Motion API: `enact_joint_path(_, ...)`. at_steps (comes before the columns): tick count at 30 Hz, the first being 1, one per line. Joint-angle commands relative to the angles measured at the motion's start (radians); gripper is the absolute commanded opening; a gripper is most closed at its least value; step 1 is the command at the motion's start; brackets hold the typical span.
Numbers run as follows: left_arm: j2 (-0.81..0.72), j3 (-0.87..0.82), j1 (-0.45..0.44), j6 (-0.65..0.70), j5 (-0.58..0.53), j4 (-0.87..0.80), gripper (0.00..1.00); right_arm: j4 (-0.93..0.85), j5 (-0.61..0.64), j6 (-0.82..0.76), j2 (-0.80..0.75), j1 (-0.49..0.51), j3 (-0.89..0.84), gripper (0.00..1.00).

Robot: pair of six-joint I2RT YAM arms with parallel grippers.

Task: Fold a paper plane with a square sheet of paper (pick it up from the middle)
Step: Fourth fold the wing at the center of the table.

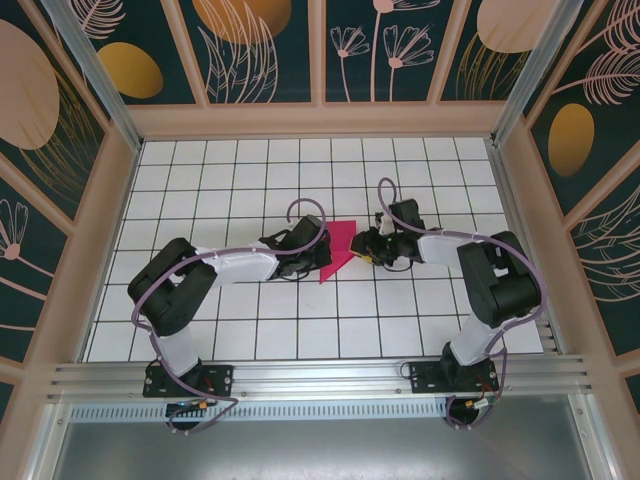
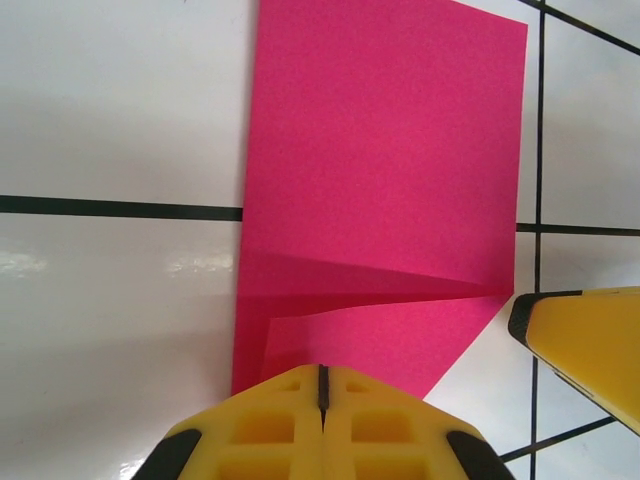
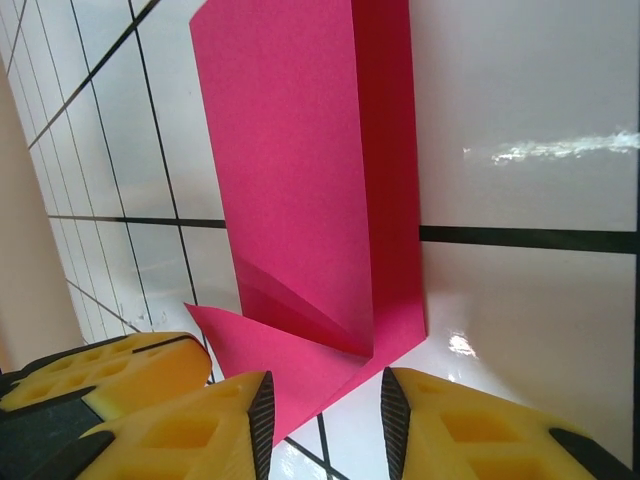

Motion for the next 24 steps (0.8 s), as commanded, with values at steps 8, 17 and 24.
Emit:
enact_joint_path(8, 0.019, 0.015, 0.011, 0.003, -0.010, -0.020, 0.00, 0.087, -0.098, -0.008, 0.082, -0.003, 0.009, 0.34)
enact_joint_path(17, 0.010, 0.010, 0.019, 0.007, 0.005, -0.020, 0.01, 0.193, -0.195, 0.000, 0.105, -0.001, -0.001, 0.22)
enact_joint_path(24, -0.063, 0.003, 0.028, 0.020, -0.008, -0.051, 0.07, 0.135, -0.184, 0.016, 0.107, -0.002, 0.032, 0.01)
